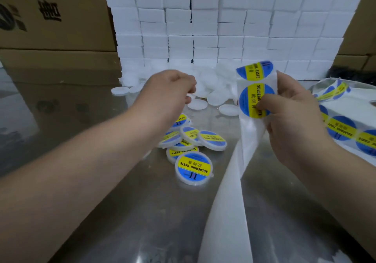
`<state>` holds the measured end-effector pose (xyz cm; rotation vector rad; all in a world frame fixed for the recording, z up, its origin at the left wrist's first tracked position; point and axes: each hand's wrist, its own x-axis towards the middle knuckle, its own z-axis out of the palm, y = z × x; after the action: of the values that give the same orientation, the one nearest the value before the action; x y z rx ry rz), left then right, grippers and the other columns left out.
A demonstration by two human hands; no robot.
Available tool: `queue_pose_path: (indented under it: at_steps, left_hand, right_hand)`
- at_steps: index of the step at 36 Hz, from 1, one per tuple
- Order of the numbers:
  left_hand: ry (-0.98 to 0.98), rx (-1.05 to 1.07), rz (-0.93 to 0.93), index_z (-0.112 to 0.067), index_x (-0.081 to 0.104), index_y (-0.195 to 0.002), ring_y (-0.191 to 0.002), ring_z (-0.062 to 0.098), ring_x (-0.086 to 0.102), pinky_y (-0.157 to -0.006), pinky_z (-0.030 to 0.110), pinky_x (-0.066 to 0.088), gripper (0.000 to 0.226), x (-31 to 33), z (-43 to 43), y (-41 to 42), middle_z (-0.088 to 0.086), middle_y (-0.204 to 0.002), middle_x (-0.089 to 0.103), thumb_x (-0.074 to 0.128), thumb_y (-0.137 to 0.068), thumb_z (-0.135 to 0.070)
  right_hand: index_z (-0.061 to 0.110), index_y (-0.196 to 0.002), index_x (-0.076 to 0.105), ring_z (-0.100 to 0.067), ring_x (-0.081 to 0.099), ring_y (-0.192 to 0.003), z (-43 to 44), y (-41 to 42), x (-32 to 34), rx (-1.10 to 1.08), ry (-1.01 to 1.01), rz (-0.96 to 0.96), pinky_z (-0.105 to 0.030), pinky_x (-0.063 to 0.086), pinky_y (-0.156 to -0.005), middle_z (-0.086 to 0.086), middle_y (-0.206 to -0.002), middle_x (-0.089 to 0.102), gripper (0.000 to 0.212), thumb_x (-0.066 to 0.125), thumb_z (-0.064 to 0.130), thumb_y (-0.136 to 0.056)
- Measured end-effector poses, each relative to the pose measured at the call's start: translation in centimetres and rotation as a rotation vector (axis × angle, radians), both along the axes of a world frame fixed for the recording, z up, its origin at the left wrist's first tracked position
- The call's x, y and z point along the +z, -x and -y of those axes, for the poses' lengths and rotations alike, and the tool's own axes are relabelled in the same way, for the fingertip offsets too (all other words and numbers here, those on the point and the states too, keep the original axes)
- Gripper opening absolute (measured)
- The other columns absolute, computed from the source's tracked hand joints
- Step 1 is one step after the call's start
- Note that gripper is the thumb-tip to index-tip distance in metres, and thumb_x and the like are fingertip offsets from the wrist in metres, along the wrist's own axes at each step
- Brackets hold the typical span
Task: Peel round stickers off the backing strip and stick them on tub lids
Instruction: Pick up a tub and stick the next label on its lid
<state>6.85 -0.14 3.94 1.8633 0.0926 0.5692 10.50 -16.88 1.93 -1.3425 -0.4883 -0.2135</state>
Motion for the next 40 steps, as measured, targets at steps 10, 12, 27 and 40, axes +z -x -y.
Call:
queue_pose_path:
  at_steps: [10, 12, 27, 40]
  left_hand:
    - [-0.997, 0.002, -0.35, -0.024, 0.06, -0.119, -0.09, 0.013, 0.05, -0.071, 0.02, 0.036, 0.03, -0.7, -2.8, -10.7, -0.001, -0.121, 0.054, 0.057, -0.089, -0.024]
    - [-1.102, -0.018, -0.413, -0.021, 0.056, -0.124, -0.106, 0.017, 0.05, -0.076, 0.022, 0.034, 0.035, -1.3, -3.0, -12.1, 0.0, -0.127, 0.053, 0.056, -0.09, -0.028]
    - [-0.036, -0.008, -0.241, -0.013, 0.055, -0.08, -0.07, 0.02, 0.051, -0.061, 0.025, 0.039, 0.006, 0.8, -1.4, -12.4, 0.002, -0.078, 0.052, 0.053, -0.083, -0.018]
    - [0.078, -0.012, 0.143, -0.037, 0.051, -0.086, -0.069, 0.006, 0.053, -0.057, 0.017, 0.039, 0.022, 0.5, 2.0, 1.8, -0.007, -0.086, 0.064, 0.038, -0.071, -0.046]
  right_hand:
    - [0.027, -0.083, 0.07, -0.022, 0.059, -0.074, 0.0, -0.7, -0.6, -0.023, 0.059, 0.024, -0.035, 0.044, -0.069, -0.001, -0.078, 0.068, 0.043, 0.045, 0.003, -0.057]
    - [0.026, -0.09, 0.069, -0.019, 0.061, -0.073, 0.0, -0.8, -0.7, -0.018, 0.066, 0.033, -0.032, 0.046, -0.067, 0.001, -0.077, 0.069, 0.045, 0.046, 0.004, -0.059]
    - [0.026, -0.104, 0.061, -0.03, 0.068, -0.08, -0.4, -1.0, -1.4, -0.068, 0.122, 0.013, -0.047, 0.053, -0.075, -0.002, -0.082, 0.073, 0.024, 0.06, 0.013, -0.084]
    - [0.018, -0.074, 0.063, -0.006, 0.059, -0.056, -0.9, 0.3, -1.1, -0.042, 0.187, -0.035, -0.022, 0.047, -0.054, 0.006, -0.062, 0.066, 0.013, 0.061, 0.026, -0.085]
